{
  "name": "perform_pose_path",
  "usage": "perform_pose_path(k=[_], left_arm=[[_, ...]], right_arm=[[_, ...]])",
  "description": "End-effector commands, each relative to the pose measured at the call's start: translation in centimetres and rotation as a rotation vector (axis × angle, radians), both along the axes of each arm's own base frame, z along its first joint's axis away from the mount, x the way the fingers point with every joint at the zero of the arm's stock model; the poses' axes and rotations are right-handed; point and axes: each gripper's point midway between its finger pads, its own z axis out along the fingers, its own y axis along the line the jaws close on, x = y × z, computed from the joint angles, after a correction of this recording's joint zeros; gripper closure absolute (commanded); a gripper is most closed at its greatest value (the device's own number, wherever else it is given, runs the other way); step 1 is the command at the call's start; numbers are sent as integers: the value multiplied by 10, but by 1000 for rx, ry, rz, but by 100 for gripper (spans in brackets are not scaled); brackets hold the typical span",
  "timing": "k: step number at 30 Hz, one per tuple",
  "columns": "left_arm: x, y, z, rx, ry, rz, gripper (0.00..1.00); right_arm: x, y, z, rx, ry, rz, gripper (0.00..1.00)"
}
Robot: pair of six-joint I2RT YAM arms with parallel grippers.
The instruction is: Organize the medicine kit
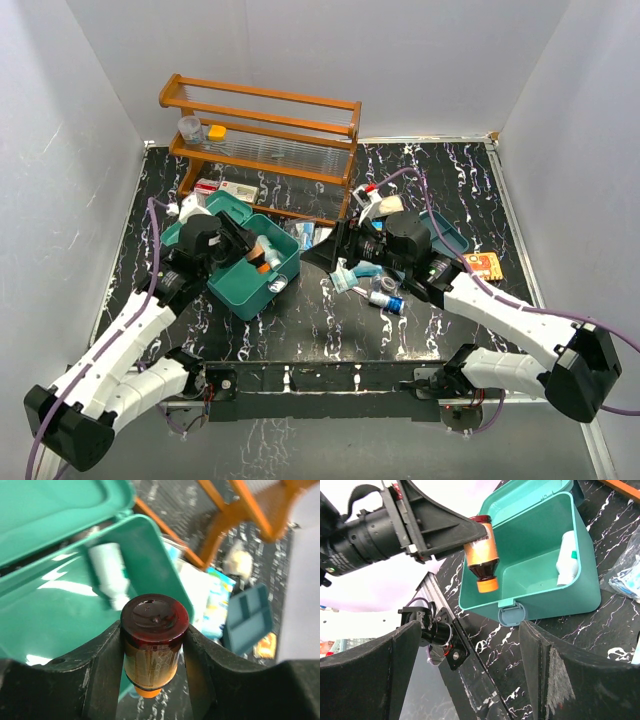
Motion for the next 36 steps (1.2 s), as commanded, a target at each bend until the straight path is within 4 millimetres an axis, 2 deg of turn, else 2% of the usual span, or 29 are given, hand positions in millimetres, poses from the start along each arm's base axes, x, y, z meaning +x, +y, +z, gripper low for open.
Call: perform_pose_path(k=[1,5,10,14,18,20,25,30,36], left_arm=[[7,37,-30,96,46,188,56],[19,33,-51,124,74,192,57],[29,38,-77,201,133,224,59],[33,33,-88,189,167,234,62],[30,33,-111,177,227,273,62],[31,30,-115,174,240,280,62],[30,43,-125,256,253,369,62],[39,38,-138,270,256,367,59],[47,38,-148,306,259,371,53]], right_arm=[[-2,-1,16,74,9,-22,24],[-9,-2,16,97,18,3,26],[-13,-3,25,110,7,17,28],[-12,-7,22,106,8,-7,28],[-12,-7,17,94,20,-8,28],[-12,-7,15,91,27,-8,28],[-8,-10,17,112,17,-40,29],[-6,-11,22,137,5,-57,29],[-4,-9,18,130,21,-58,29]])
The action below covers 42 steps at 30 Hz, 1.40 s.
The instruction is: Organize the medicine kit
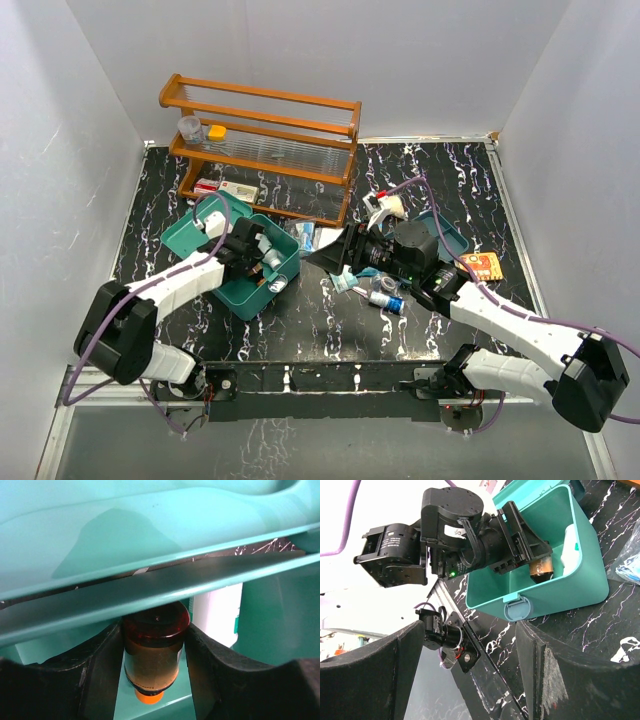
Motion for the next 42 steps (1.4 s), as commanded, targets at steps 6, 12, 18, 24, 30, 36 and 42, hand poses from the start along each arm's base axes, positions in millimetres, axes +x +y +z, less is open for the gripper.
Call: perform_pose_path(k=[6,12,18,24,30,36,42], left_arm=[[19,1,8,37,-61,24,43],[17,1,17,46,-53,8,39],[12,2,18,36,-60,-1,52],[9,8,13,61,-51,9,54],[8,8,-2,75,-35,-6,61],[17,12,-4,122,-56,-2,66],[32,12,3,156,-96,-1,67]], right_arm=[[5,4,22,66,-46,-9,29],[6,7,19,63,-31,-5,29],[8,10,17,64,-19,-4,30],[10,13,13,60,-8,2,30],[11,14,9,55,3,-3,31],[13,14,7,50,9,-10,32],[14,15,7,49,13,-7,32]])
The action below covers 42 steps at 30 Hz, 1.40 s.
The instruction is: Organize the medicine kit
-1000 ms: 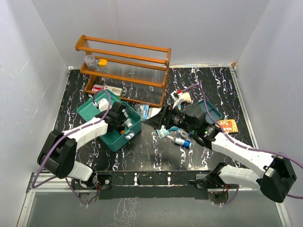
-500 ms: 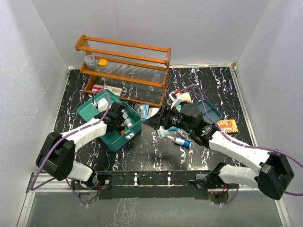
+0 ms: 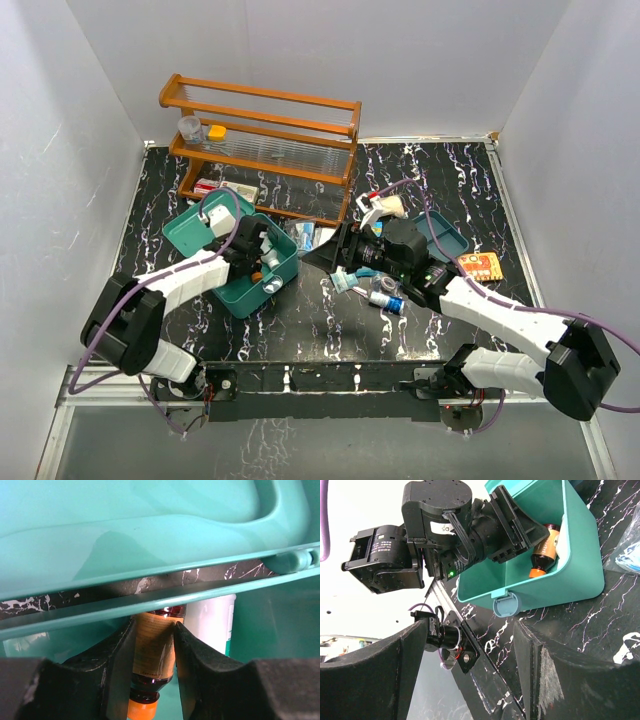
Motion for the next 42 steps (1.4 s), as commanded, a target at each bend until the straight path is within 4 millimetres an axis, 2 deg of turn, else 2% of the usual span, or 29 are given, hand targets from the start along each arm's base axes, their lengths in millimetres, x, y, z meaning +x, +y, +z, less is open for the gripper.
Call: perform_pose_path(k=[1,8,10,13,19,22,26,29,31,35,37,42], left_arm=[[11,6,5,63,-27,12,67],[7,-9,24,-31,-60,-55,60],[3,-13,36,-67,-82,-76,57],[-4,-5,47,-63,-90,-61,55],[-12,2,85,-64,-151,-73,56],[-17,0,113,-86,-206,-126,54],[-26,-4,157,-107,-320,-237,47],[-34,-10,193,-109,-432,-356,39],[-42,-19,219,-96,-515,-473,33],[-63,-45,262,-102,-647,-721,24],[-74,-57,279,-113,-682,-825,21],[-94,-82,306,-163,-724,-1016,17]], right_arm=[[5,6,25,58,-54,-2,33],[7,0,23,44,-50,-35,33],[8,-2,23,44,-49,-48,33],[10,-4,23,43,-47,-67,33],[30,-24,10,-23,3,-241,33],[45,-48,-7,-121,40,-389,33],[61,-92,-29,-238,123,-649,32],[67,-119,-40,-298,150,-758,32],[71,-130,-45,-333,148,-786,32],[81,-137,-57,-419,137,-758,32],[83,-132,-63,-473,121,-698,33],[88,-126,-81,-620,129,-606,41]])
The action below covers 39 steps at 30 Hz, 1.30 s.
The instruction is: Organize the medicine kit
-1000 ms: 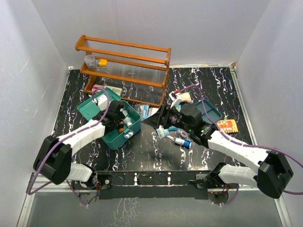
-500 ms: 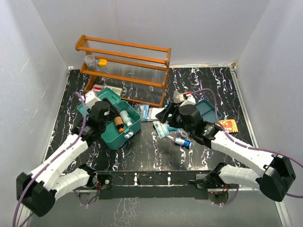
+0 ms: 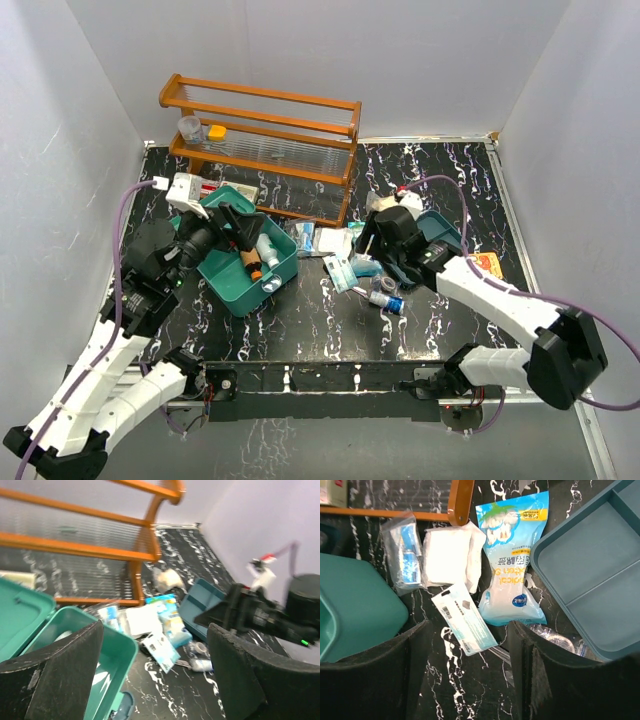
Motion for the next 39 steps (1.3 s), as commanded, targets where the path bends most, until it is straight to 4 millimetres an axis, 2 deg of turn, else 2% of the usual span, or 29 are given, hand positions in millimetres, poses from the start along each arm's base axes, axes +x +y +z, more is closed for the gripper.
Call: perform_pose_path(k=[1,10,15,24,28,33,39], left_arm=[[-25,-32,33,11,-99,-252,17],[-27,-49,22,-73,-47,-321,16],[-22,-52,20,-66,-34,-321,16],[-15,-54,16,-78,-24,-302,16],[-11,-51,9,-69,-4,-276,16],[-6,-49,1,-68,19,-247,16],[-3,-48,0,-65,21,-236,16]], right_arm=[[12,4,6,-104,3,75,43],[24,-5,-38,-197,97,81,56],[30,11,-47,-123,118,140,59],[46,3,-67,-193,113,106,62],[50,-3,-82,-245,144,88,60],[47,2,-95,-238,195,105,53],[46,6,-100,-235,216,118,48]])
